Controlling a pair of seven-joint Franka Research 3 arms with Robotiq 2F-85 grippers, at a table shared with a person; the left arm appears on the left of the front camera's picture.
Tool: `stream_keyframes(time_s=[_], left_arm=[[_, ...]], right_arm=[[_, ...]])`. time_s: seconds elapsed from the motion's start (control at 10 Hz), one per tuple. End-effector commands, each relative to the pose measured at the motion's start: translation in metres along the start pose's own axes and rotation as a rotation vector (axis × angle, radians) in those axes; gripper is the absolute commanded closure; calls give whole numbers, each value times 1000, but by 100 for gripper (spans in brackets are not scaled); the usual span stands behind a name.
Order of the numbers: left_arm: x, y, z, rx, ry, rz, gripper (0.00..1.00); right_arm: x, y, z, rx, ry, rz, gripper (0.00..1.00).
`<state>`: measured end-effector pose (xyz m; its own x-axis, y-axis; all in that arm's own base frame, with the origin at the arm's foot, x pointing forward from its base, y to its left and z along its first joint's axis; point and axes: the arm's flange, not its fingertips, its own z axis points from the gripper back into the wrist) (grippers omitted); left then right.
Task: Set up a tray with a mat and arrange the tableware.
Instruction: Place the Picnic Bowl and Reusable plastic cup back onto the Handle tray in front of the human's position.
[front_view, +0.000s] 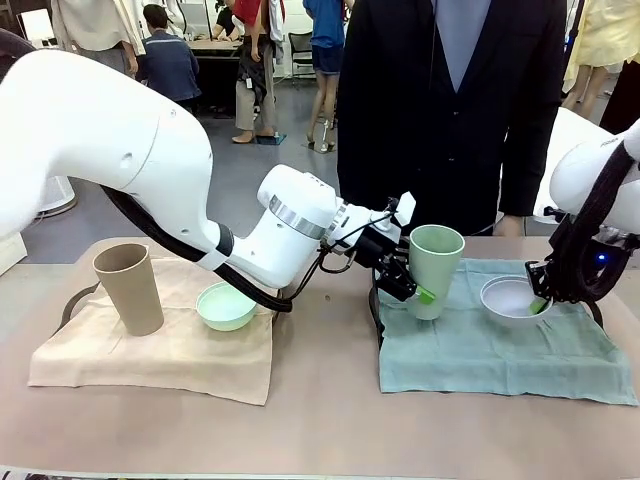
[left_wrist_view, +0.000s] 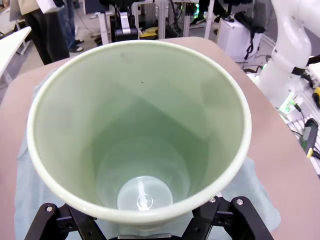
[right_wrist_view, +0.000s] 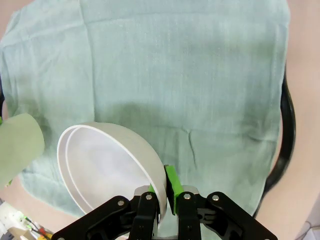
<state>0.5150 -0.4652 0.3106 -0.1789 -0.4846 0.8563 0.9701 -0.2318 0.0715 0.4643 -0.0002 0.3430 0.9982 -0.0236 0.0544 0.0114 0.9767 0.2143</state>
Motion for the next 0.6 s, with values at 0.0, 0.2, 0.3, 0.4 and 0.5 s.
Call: stream_keyframes(time_s=[0.0,0.2,0.3,0.4,0.5], left_arm=[[-2,9,-6,-6,-38,-57,17],[-10,13,-10,-16,-41,-70,10],[-12,15,-11,-22,-37,-66,0],[-14,14,-12,-22,-28,-61,0],[-13,14,-12,-16,-13,-51,0]], right_arm=[[11,-5,-11,32,-1,21,93],[14,-11,-16,33,10,13,93],[14,-12,-15,27,10,15,40],[11,-13,-13,19,6,10,33],[6,-14,-6,2,-5,8,0]])
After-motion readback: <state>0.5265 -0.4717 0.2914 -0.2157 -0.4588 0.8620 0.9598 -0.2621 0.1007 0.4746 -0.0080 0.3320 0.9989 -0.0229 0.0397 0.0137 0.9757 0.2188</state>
